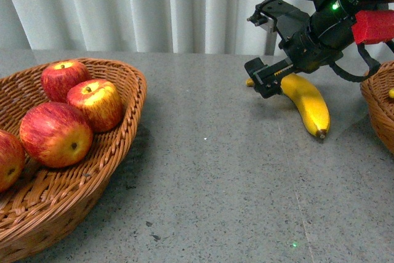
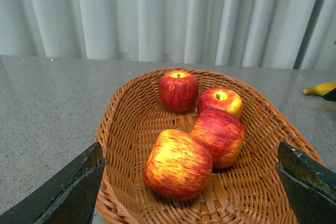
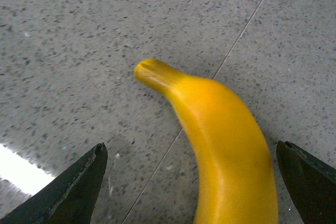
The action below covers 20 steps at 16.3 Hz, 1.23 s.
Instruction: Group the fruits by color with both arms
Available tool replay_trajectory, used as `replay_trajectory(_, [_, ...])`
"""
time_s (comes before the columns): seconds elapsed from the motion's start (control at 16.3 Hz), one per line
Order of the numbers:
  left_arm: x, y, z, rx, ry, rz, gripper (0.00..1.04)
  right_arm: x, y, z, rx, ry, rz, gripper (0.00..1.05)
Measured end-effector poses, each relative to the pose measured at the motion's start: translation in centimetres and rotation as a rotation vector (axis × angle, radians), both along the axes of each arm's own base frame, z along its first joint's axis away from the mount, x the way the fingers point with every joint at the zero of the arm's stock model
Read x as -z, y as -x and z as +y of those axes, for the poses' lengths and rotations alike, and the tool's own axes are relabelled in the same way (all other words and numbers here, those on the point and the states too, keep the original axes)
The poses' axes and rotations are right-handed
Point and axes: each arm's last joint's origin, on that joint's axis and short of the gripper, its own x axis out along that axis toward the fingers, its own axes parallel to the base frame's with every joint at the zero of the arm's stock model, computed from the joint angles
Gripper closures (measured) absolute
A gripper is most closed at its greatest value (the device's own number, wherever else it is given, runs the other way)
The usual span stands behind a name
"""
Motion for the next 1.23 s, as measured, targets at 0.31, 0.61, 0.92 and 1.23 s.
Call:
replay_trajectory(0.31, [0.0, 0.0, 0.0, 0.000, 0.000, 0.000, 0.07, 2.2, 0.0, -0.4, 0.007, 0.043, -0.033, 0.07])
replay_trajectory(0.61, [0.0, 0.0, 0.0, 0.000, 0.000, 0.000, 0.07, 3.1, 0.6, 0.3, -0.025, 0.040, -0.038, 0.32])
replay_trajectory(0.92, [0.0, 0.0, 0.0, 0.000, 0.000, 0.000, 0.07, 1.4, 1.6, 0.4, -0.054, -0.129, -0.041, 0.68])
replay_trajectory(1.23, [0.0, 0.0, 0.0, 0.000, 0.000, 0.000, 0.07, -7.5, 5.3, -4.0, -0.157, -0.477, -0.239, 0.68])
